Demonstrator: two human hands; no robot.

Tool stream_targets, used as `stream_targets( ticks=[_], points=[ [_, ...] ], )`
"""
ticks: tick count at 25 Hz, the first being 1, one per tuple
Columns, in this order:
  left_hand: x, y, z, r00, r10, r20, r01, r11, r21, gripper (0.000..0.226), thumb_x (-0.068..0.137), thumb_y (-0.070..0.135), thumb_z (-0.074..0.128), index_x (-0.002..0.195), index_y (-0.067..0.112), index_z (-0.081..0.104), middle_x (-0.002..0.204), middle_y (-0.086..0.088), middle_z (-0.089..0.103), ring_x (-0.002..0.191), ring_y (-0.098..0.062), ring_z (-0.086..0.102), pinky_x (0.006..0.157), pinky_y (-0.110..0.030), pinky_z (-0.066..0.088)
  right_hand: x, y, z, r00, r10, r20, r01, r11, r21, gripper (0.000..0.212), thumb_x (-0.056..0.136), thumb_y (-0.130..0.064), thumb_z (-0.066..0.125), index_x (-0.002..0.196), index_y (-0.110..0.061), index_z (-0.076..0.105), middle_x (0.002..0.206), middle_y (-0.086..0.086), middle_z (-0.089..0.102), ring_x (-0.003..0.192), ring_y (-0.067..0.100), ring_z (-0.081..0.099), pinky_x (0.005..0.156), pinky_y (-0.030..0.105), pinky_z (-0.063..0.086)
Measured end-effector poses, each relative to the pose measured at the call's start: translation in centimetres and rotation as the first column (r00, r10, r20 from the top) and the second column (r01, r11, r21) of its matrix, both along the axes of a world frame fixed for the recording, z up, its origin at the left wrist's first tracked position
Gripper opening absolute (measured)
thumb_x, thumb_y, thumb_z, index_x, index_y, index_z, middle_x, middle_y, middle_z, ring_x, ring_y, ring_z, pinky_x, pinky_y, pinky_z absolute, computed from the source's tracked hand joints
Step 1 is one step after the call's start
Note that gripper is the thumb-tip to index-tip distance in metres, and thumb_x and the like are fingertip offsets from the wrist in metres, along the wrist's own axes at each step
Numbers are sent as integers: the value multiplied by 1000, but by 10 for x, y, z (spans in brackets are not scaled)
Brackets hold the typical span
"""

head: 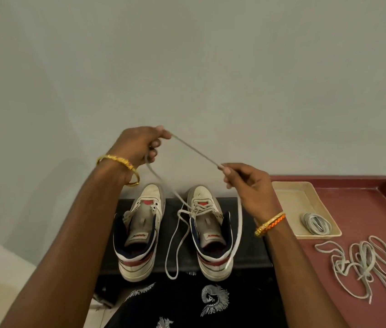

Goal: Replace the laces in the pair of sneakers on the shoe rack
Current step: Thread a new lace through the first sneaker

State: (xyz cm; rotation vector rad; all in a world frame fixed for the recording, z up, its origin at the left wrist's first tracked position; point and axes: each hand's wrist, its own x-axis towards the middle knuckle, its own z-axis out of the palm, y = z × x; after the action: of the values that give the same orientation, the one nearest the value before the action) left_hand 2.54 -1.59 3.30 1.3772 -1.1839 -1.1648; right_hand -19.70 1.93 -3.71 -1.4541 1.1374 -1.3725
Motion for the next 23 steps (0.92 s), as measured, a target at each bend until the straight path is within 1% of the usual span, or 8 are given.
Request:
stream_targets(
  ticks=[4,10,12,15,17,19,21,23],
  points=[
    [17,10,-38,967,255,-24,-255,967,20,26,97,20,48,78,16,65,67,2,51,57,-11,45,60,-21,41,-27,6,-30,992,-112,-55,117,987,114,17,85,-3,63,100,-10,69,70,-12,69,66,-5,62,62,8,48],
    [31,15,-78,868,496,-22,-492,866,92,28,98,20,45,77,17,62,75,4,57,65,-8,52,60,-20,40,-47,8,-65,964,-219,-151,249,943,219,9,85,-6,65,92,-4,71,71,4,66,59,5,58,59,15,51],
    [35,15,-90,842,539,-10,-536,838,103,25,98,20,45,86,10,64,75,4,57,64,-8,52,57,-19,39,-52,6,-74,949,-259,-180,297,926,235,11,87,-7,63,94,-6,71,75,3,67,64,13,59,61,17,52],
    [39,16,-104,786,618,9,-615,781,107,23,98,19,45,96,7,65,83,-1,63,69,-12,56,60,-21,42,-50,2,-80,959,-251,-129,277,921,273,17,90,3,54,101,-1,67,79,6,67,62,7,64,59,13,53],
    [41,16,-111,717,686,121,-697,709,105,21,95,15,46,103,7,64,105,-10,65,93,-25,61,77,-31,46,-46,1,-78,971,-235,-47,237,910,339,15,89,5,55,98,-2,65,80,10,68,60,5,66,59,15,55],
    [34,20,-115,605,684,407,-757,653,29,32,90,12,49,121,10,54,127,-13,54,119,-31,48,95,-39,39,-39,-1,-78,968,-239,-70,248,897,367,5,85,-2,64,87,-6,66,78,11,70,60,10,66,58,19,55],
    [10,25,-120,624,560,545,-573,802,-169,43,88,13,55,130,14,49,134,-11,48,126,-29,42,102,-42,33,-31,-6,-80,946,-195,-259,274,908,316,3,81,-12,72,78,-13,69,72,4,68,61,9,59,60,21,51],
    [-27,26,-131,814,274,512,-184,958,-221,39,89,18,60,128,14,55,130,-5,55,123,-21,48,105,-37,34,-18,-14,-79,934,-81,-348,189,939,289,3,80,-10,72,80,-13,73,69,-4,65,63,4,56,64,20,48]
  ],
)
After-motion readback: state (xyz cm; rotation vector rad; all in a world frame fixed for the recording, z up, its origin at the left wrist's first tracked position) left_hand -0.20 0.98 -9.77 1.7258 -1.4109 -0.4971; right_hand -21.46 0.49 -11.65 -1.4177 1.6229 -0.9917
